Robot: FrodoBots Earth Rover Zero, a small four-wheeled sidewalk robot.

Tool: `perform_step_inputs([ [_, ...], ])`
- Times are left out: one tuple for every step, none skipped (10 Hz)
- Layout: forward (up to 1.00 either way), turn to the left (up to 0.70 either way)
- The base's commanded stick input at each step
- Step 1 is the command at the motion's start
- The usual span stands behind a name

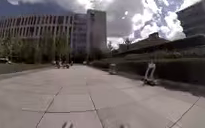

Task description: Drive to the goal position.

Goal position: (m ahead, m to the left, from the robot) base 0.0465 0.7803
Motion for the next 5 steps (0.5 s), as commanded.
perform_step_inputs([
  [0.05, 0.0],
  [0.05, 0.0],
  [0.05, 0.0],
  [0.05, 0.0],
  [0.05, 0.0],
])
